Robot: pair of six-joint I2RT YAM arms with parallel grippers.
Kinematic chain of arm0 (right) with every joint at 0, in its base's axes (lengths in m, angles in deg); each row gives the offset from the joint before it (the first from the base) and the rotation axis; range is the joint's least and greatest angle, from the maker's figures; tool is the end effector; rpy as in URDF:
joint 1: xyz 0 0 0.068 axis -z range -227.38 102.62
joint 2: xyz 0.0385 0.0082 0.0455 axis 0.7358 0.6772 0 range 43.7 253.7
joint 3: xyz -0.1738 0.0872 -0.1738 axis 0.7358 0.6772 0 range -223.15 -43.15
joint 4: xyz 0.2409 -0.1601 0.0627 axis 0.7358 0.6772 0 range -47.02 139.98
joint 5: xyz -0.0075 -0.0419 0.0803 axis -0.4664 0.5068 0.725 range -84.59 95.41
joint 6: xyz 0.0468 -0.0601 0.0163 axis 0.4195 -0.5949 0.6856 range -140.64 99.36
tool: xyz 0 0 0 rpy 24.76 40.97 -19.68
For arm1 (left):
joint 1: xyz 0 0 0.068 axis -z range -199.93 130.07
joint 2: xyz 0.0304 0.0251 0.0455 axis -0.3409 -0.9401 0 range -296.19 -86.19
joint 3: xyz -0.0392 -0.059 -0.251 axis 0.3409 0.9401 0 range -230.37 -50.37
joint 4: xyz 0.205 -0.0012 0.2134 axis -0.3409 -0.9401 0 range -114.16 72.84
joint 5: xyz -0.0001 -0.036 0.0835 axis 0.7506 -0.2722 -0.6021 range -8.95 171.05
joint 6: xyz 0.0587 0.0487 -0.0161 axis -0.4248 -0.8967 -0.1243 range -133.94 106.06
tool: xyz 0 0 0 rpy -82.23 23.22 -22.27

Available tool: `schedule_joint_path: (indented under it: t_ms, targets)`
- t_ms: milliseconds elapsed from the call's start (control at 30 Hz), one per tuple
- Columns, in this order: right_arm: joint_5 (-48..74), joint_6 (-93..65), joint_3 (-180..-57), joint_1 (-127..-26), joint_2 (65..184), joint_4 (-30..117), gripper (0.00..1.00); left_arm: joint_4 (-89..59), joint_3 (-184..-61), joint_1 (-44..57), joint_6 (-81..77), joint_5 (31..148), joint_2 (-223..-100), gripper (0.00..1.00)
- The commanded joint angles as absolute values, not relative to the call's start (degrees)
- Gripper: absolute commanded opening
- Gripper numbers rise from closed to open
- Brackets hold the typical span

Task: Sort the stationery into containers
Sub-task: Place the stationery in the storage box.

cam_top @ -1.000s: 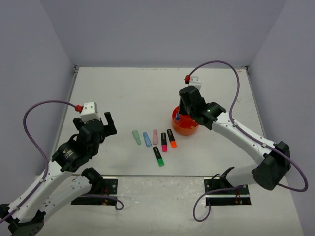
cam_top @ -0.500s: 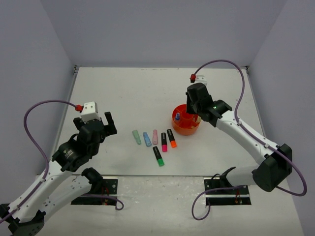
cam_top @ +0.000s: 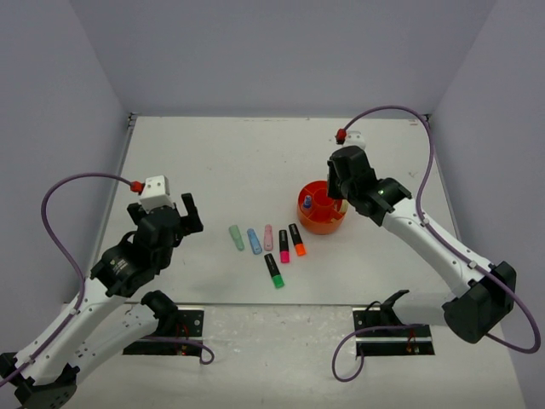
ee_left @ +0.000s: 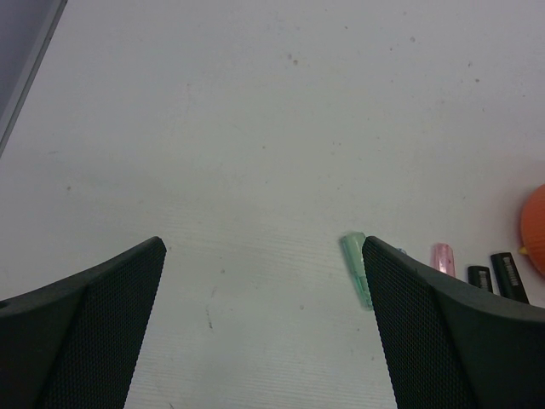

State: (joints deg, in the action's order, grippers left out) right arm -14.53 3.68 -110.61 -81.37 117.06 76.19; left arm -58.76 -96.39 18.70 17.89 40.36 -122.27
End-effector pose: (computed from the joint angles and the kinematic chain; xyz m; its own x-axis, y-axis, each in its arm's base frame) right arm 0.2947 0.1714 0.2991 -0.6028 0.0605 -0.7956 -0.0638 0.9903 0.1236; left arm 0.1753 -0.0845 0.3041 -0.3694 -0.2168 -0.9036 -0.1824 0.9704 -0.1583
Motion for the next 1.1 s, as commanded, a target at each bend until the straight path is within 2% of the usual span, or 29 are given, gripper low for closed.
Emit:
schedule_joint_path:
  t_ms: [0,1067]
  targets:
    - [-14.39,2.98,-109.82,-81.13,114.48,76.03,0.00,-56.88,-97.13,17.97,16.73,39.65,-121.96,1.00]
    - [-12.53,4.85,-103.71,-81.04,110.41,76.21,0.00,-54.60,-96.60,15.58,14.62,42.73,-122.75,1.00]
